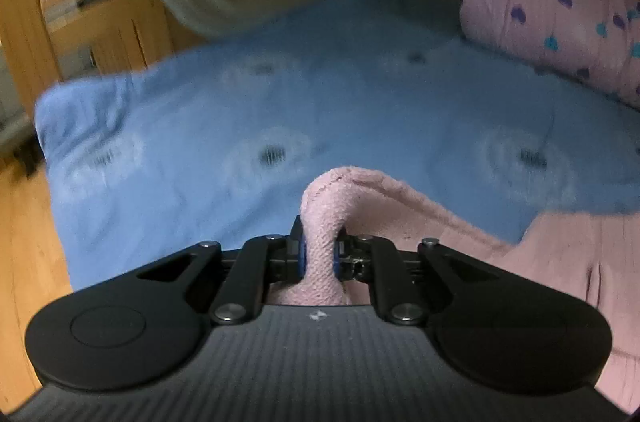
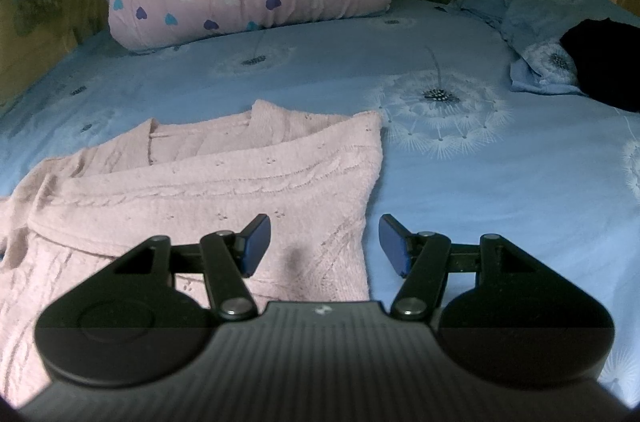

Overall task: Fold small clothes
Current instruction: 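Grasp the other sleeve cuff with the left gripper, then lay the sleeve across the cardigan body and open the left gripper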

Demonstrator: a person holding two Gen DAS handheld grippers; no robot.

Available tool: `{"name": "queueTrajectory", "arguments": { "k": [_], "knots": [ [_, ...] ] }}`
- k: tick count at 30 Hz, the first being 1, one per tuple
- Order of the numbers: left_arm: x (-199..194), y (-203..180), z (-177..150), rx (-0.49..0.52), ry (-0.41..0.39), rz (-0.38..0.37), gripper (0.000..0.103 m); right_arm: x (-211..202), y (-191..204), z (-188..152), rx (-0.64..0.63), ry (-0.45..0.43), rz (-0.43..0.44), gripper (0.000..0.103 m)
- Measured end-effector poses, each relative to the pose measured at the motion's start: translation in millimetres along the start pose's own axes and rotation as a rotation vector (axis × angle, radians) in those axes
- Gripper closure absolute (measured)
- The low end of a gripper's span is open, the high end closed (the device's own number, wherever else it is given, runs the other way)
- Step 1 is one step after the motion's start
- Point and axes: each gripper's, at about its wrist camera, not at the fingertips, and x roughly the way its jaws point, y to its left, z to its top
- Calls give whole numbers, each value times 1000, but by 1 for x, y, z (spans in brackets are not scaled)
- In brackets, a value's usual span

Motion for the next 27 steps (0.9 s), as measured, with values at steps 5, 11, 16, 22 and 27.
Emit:
{"name": "queueTrajectory", "arguments": {
  "k": [5, 11, 16, 22, 27],
  "knots": [
    [-26, -8, 24, -48, -14, -132, 90, -3, -1, 1, 5, -7, 10, 41],
    [-76, -46, 31, -87, -51, -374, 90, -4, 0, 1, 5, -14, 17, 41],
    [-113, -104, 37, -62, -73, -547, 90, -5, 0, 1, 6, -15, 19, 41],
    [-138, -186, 26, 16, -65, -664, 90, -7, -1, 3, 14, -19, 20, 41],
    [-138, -245, 2, 58, 8, -735, 90, -10, -5, 6, 36, -29, 20, 41]
  ]
}}
